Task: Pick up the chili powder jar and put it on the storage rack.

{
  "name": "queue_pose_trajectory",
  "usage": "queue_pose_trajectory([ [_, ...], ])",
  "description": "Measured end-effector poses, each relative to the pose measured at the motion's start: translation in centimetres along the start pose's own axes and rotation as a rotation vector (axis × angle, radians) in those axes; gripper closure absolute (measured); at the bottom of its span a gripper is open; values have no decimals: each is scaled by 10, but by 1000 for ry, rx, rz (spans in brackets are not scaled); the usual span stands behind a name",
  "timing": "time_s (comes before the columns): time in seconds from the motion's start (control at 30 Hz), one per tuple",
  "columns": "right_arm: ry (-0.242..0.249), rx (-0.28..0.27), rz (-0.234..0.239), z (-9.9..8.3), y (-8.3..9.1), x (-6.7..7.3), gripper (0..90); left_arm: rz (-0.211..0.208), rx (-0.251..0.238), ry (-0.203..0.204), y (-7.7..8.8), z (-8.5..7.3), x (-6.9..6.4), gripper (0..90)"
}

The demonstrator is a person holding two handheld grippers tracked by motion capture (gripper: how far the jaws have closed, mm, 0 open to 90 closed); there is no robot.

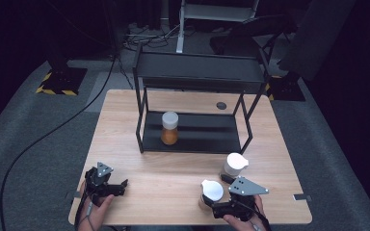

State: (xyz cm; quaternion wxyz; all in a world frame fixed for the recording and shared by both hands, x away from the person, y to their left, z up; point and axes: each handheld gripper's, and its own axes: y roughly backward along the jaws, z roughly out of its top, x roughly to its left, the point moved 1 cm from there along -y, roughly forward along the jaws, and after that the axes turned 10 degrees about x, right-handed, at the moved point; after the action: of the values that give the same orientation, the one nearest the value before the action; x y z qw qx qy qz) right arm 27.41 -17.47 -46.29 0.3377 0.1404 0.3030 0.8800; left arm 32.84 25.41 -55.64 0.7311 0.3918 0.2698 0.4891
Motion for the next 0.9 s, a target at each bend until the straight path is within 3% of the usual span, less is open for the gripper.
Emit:
queue_pose_trajectory([
  [0.47, 4, 48, 4, -8, -13, -1, 93, 0, 0, 1, 0, 0, 0, 3],
  [0.9, 32, 85, 14, -11, -20, 1, 214, 0, 0, 0, 0, 0, 0, 3],
])
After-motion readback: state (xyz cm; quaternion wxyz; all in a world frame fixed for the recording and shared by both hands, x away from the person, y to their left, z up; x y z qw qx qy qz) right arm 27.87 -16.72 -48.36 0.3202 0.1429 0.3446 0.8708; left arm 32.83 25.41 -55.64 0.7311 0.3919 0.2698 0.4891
